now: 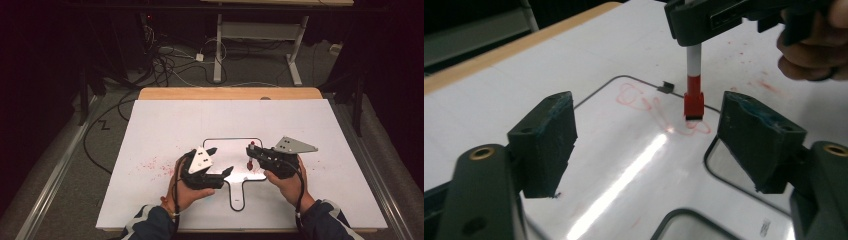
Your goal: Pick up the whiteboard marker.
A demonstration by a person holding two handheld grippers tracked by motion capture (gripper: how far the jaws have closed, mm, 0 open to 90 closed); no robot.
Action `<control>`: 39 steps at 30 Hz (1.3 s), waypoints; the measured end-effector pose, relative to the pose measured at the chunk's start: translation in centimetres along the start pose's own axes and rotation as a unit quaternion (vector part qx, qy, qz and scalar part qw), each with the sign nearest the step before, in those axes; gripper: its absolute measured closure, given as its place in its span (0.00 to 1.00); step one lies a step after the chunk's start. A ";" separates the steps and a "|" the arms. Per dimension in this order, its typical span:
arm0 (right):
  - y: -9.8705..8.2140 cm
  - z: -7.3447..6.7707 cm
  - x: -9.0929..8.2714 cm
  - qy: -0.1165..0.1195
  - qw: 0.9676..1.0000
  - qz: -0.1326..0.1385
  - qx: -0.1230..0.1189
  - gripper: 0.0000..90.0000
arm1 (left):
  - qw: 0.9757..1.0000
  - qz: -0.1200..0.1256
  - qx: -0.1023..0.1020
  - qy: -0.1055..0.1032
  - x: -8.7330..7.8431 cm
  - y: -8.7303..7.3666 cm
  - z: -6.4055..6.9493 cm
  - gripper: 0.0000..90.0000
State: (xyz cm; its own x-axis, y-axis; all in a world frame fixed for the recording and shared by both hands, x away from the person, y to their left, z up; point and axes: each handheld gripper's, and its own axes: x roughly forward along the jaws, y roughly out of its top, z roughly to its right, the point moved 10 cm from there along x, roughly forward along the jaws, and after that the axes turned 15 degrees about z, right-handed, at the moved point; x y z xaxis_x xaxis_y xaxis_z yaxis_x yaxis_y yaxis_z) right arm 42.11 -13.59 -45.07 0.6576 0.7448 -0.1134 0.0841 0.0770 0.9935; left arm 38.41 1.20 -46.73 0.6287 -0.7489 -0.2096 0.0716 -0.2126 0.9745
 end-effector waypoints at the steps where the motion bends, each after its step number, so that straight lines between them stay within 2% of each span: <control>1: -0.2 0.5 0.1 -0.001 1.000 -0.001 -0.006 0.91 | 1.000 0.000 0.000 0.000 0.0 0.0 0.0 0.21; 2: -0.4 1.0 0.2 0.000 1.000 -0.002 -0.013 0.91 | 0.999 -0.024 0.028 0.021 -1.1 -1.0 -1.2 0.21; 3: -0.6 1.7 0.3 -0.009 1.000 -0.007 -0.022 0.91 | 0.999 -0.024 0.028 0.021 -1.1 -1.0 -1.2 0.21; 4: -0.6 1.7 0.3 -0.009 1.000 -0.007 -0.022 0.91 | 0.998 -0.033 0.039 0.038 -1.7 -1.7 -1.8 0.21; 5: -0.8 2.7 0.6 -0.009 1.000 -0.003 -0.017 0.91 | 0.997 -0.041 0.032 0.049 -3.0 -2.9 -2.7 0.21; 6: -0.9 3.3 0.7 -0.017 1.000 -0.005 -0.025 0.91 | 0.997 -0.046 0.032 0.052 -3.6 -3.6 -3.1 0.21; 8: -1.2 4.4 1.2 -0.017 0.999 -0.006 -0.028 0.91 | 0.996 -0.056 0.036 0.062 -4.8 -4.7 -3.8 0.21; 10: -1.7 5.5 1.9 -0.022 0.999 -0.013 -0.033 0.91 | 0.995 -0.060 0.033 0.065 -5.3 -5.2 -4.1 0.21; 12: -2.0 6.2 2.4 -0.027 0.999 -0.014 -0.026 0.91 | 0.995 -0.063 0.022 0.075 -6.4 -5.9 -4.5 0.21; 15: -2.0 6.5 3.0 -0.024 1.000 -0.007 -0.016 0.91 | 0.994 -0.067 0.017 0.086 -7.8 -6.7 -4.9 0.21; 16: -1.9 6.5 3.1 -0.022 1.000 -0.007 -0.020 0.91 | 0.992 -0.076 0.022 0.102 -8.4 -7.3 -5.3 0.21; 17: -1.8 6.5 3.2 -0.021 1.000 -0.006 -0.019 0.91 | 0.992 -0.076 0.022 0.102 -8.4 -7.3 -5.3 0.21; 18: -1.8 6.5 3.3 -0.021 1.000 -0.004 -0.020 0.91 | 0.989 -0.089 0.024 0.112 -8.8 -7.9 -5.6 0.21; 19: -1.7 6.5 3.3 -0.020 1.000 -0.003 -0.023 0.91 | 0.989 -0.089 0.024 0.112 -8.8 -7.9 -5.6 0.21; 20: -1.7 6.5 3.3 -0.019 1.000 -0.001 -0.021 0.91 | 0.988 -0.097 0.029 0.113 -9.0 -8.2 -5.7 0.22; 22: -1.6 6.6 3.2 -0.021 1.000 0.004 -0.012 0.91 | 0.989 -0.091 0.025 0.110 -9.1 -8.1 -5.6 0.22; 25: -1.6 6.7 3.1 -0.022 1.000 0.005 -0.011 0.91 | 0.990 -0.086 0.025 0.109 -9.1 -8.0 -5.4 0.21; 27: -1.6 6.8 3.2 -0.025 1.000 0.004 -0.012 0.91 | 0.990 -0.091 0.023 0.109 -9.0 -8.2 -5.4 0.21; 29: -1.7 6.9 3.2 -0.026 1.000 0.001 -0.017 0.91 | 0.991 -0.090 0.013 0.103 -8.8 -8.2 -5.2 0.21; 32: -1.8 7.0 3.2 -0.031 0.999 0.002 -0.015 0.91 | 0.991 -0.089 0.004 0.103 -8.8 -8.2 -5.3 0.21; 35: -2.0 7.1 3.4 -0.032 0.999 0.000 -0.018 0.91 | 0.990 -0.095 0.009 0.106 -8.9 -8.4 -5.3 0.22; 37: -2.3 7.2 3.7 -0.026 1.000 0.003 -0.007 0.91 | 0.990 -0.098 0.007 0.104 -9.0 -8.5 -5.1 0.23; 39: -2.4 7.3 4.0 -0.030 1.000 0.006 -0.006 0.91 | 0.990 -0.098 0.004 0.099 -9.0 -8.6 -5.0 0.23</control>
State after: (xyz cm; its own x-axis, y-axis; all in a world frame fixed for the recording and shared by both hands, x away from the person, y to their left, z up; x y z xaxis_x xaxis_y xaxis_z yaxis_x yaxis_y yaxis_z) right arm 50.02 -15.68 -48.00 0.7017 0.7052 -0.1014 0.0675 0.0758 0.9948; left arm 35.97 12.93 -52.77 0.7426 -0.5552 -0.3747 0.2016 -0.3482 0.9155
